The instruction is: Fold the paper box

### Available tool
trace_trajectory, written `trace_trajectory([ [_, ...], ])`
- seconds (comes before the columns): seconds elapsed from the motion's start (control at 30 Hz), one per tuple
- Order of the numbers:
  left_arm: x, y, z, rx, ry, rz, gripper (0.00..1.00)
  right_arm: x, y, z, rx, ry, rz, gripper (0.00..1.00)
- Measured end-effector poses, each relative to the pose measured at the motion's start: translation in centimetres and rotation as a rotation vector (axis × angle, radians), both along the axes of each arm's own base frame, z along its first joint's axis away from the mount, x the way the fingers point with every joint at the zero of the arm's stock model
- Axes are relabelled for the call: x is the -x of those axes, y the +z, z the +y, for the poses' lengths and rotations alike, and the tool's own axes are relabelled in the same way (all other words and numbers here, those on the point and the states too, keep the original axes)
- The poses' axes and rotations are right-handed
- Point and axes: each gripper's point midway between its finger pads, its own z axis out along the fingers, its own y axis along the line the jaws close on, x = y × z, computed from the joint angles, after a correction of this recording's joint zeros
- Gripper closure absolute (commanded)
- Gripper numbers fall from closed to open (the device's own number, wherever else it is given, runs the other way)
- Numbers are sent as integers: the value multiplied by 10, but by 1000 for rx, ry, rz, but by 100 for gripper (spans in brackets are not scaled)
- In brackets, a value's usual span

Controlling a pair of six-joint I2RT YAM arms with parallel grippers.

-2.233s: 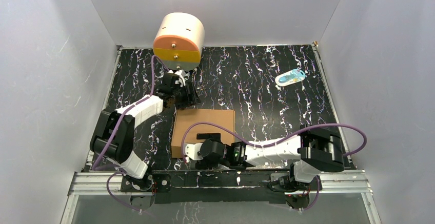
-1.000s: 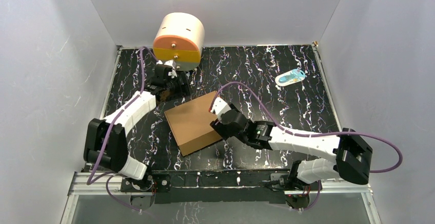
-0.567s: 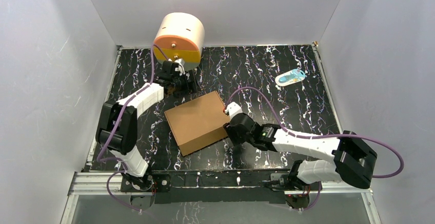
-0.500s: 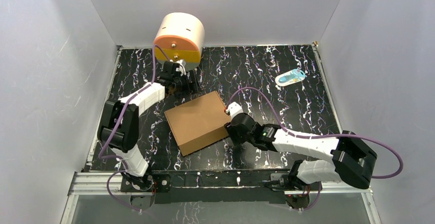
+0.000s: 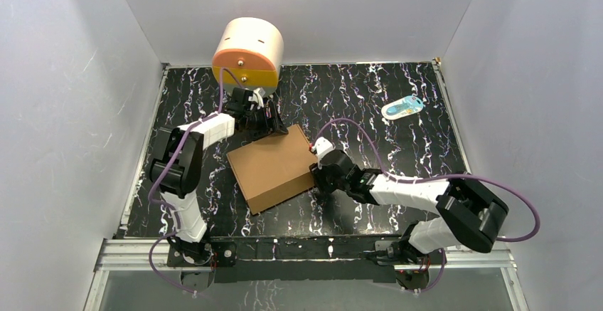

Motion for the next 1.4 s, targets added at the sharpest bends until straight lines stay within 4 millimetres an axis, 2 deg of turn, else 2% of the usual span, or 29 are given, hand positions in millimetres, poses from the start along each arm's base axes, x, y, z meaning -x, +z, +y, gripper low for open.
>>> trace_trajectory([
  [0.2,-1,0,-7,54,-23,4,29,-14,-2,10,-29,38,-36,56],
  [0.37,-6,1,-2,66,-13,-13,31,-27,-10,18,-46,89,-47,57],
  [0.5,-11,0,2,69,-1,-28,32,-36,-18,24,-67,152,-37,53],
  [0.6,-19,1,10,69,28,-49,32,-49,-17,29,-98,198,-44,51],
  [0.8,-31,0,35,83,120,-73,30,-86,-16,39,-133,249,-72,49],
  [1.0,-36,-1,44,76,175,-78,28,-108,-13,40,-118,269,-94,46],
  [1.2,-29,5,62,12,251,-66,24,-107,-8,43,-111,283,-98,36],
  [1.4,-24,30,86,-42,328,-99,22,-89,19,42,-137,260,-111,32],
])
